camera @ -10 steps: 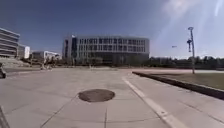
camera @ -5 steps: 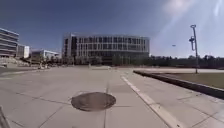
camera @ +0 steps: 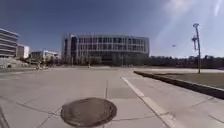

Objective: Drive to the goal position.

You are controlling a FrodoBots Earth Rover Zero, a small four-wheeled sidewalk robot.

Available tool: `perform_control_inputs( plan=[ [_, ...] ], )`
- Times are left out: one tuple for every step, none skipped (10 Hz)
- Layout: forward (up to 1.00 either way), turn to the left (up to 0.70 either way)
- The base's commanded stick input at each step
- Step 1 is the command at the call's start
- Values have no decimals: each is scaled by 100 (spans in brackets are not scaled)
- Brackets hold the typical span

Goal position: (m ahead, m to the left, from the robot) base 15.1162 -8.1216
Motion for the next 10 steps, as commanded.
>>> perform_control_inputs(
  plan=[
    [70, 0],
    [70, 0],
    [70, 0],
    [70, 0],
    [70, 0],
    [70, 0],
    [70, 0],
    [70, 0],
    [70, 0],
    [70, 0]
  ],
)
